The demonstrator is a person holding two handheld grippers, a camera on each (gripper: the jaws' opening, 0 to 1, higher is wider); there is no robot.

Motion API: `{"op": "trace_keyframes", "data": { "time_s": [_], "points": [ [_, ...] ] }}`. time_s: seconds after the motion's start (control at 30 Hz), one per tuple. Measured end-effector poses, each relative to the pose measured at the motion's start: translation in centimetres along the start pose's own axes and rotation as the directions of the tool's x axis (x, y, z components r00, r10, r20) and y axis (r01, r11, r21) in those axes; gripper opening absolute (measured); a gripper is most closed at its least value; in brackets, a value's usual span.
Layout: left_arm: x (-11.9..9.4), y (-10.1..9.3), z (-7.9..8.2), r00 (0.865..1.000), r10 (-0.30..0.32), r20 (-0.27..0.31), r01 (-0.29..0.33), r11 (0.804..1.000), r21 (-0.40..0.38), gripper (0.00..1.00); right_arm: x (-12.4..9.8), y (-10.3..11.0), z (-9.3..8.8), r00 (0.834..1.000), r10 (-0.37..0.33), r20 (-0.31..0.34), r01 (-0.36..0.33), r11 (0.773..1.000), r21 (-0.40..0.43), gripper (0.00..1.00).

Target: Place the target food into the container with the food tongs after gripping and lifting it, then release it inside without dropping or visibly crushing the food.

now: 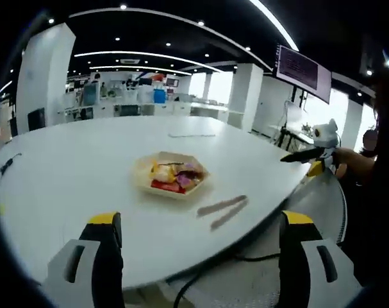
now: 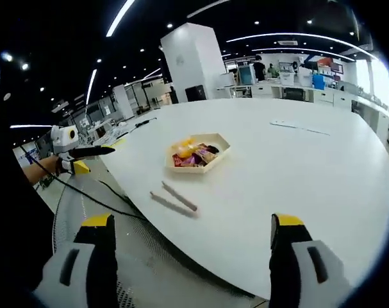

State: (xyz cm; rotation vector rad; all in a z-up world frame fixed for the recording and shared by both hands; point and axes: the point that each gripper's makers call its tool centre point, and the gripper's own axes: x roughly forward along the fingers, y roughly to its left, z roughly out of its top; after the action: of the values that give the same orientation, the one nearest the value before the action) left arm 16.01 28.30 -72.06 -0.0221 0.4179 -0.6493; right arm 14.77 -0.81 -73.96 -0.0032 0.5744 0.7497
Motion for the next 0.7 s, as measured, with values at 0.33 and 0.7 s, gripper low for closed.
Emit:
{"op": "trace_keyframes", "data": {
  "time_s": [0.33, 0.7],
  "points": [
    [0.2, -0.5, 0.3, 1.0, -0.014, -0.01, 0.015, 0.998, 0.062, 0.99, -1.3, -0.7, -0.8, 1.0, -0.025, -0.004, 0.025, 1.0, 0.019, 1.0],
    [-0.4, -1.0, 0.5, 1.0, -0.019, -0.012, 0.02, 0.997, 0.07, 0.99, -2.2, -0.7, -1.5, 0.999, -0.046, -0.011, 0.046, 0.998, 0.032, 1.0]
  ]
}}
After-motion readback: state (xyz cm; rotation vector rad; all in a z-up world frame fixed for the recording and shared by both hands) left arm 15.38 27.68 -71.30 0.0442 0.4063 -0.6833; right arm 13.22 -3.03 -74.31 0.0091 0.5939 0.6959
